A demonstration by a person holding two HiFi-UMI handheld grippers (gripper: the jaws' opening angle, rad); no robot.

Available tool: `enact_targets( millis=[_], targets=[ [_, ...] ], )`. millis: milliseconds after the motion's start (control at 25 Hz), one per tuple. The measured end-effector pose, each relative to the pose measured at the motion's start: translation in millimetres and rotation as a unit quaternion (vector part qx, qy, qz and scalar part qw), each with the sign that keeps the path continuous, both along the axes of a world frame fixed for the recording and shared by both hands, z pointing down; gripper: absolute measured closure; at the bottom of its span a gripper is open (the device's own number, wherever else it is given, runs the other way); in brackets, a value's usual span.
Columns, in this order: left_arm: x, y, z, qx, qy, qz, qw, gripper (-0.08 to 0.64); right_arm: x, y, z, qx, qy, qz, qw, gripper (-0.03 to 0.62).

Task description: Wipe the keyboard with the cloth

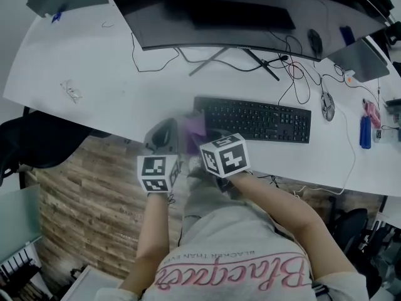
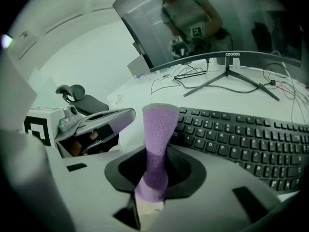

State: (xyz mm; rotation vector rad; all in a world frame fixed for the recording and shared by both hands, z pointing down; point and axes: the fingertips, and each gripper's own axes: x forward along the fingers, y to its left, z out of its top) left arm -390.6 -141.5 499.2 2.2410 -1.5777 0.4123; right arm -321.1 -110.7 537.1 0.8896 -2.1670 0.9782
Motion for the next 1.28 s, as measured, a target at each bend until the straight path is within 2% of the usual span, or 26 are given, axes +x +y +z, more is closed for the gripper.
enact_targets(
  millis=[400, 640, 1280],
  targets=[
    [-0.2, 2.4, 13.3, -0.011, 0.006, 0.000, 0.9999, 0.555, -3.3, -4.6, 15.7, -0.014, 0.010, 0.005, 1.000, 0.509],
    [2.7, 2.3, 9.9, -0.004, 0.012, -0.001, 0.9999, 0.555, 0.8, -3.4, 13.8, -0.005, 0.014, 0.004, 1.000, 0.509],
    [46.4, 3.9, 7.8, -0.009, 0.015, 0.020, 0.9996, 0.555, 53.7, -5.5, 12.9, 0.007, 0.021, 0.026, 0.999, 0.509]
  ],
)
